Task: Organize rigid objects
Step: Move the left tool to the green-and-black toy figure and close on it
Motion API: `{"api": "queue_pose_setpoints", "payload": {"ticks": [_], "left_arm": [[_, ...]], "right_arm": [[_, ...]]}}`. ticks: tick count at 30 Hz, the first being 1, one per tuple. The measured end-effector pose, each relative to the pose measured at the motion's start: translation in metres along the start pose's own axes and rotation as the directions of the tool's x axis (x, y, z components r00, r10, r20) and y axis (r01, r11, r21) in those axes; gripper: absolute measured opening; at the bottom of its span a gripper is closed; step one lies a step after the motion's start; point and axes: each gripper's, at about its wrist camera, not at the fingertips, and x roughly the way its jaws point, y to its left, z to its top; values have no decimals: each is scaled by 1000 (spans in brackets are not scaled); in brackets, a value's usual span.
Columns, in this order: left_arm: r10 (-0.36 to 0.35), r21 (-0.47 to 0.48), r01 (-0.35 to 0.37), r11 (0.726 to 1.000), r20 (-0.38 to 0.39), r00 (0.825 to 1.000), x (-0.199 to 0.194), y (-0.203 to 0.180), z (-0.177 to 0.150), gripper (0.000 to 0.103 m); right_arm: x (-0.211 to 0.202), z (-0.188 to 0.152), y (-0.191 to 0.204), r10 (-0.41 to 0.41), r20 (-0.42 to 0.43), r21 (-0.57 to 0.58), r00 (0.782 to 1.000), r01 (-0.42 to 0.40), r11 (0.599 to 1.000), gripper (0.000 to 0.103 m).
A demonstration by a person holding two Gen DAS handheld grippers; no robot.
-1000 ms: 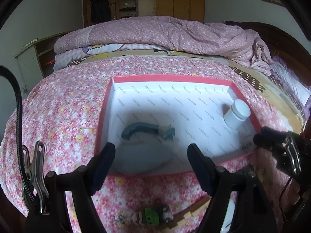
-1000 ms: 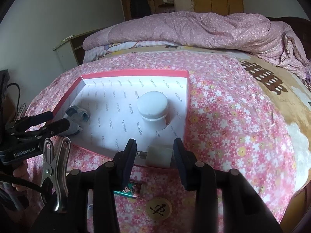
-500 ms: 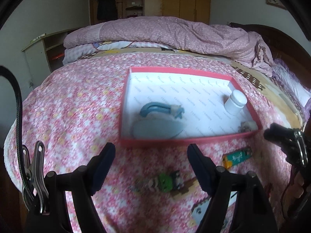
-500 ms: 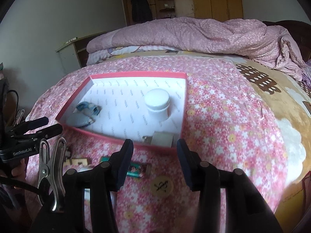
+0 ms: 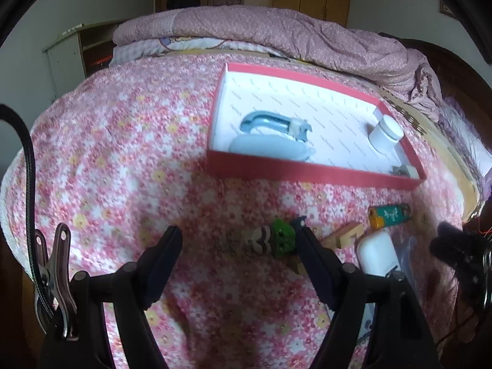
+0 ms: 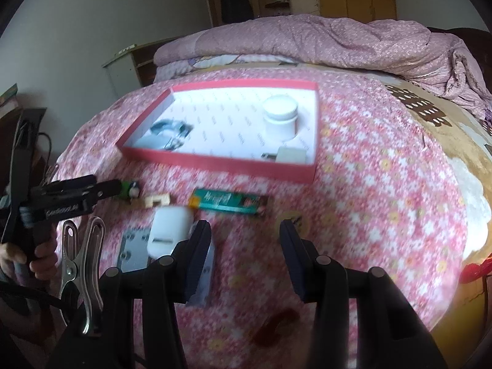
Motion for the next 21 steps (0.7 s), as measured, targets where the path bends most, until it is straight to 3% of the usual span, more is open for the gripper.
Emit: {"api": "queue_pose_setpoints", "payload": {"ticks": [8,16,18,21], "left_arm": [[-25,-41,23,999,-46,999,13,-15,0,80],[50,-48,-52,997,-31,998,21,-25,1,80],[77,-23,-77,997,-28,997,21,-29,0,77],[84,2,-84,996,-14,996,19,-31,-2,64]], "right_arm": [[5,-14,6,20,-26,-8,999,-20,1000,48],[7,-19,0,39,-25,21,999,-38,999,48],[7,-20,-2,41,-24,30,999,-40,999,48],[8,-20,-4,42,-26,41,999,-41,998,48]]}}
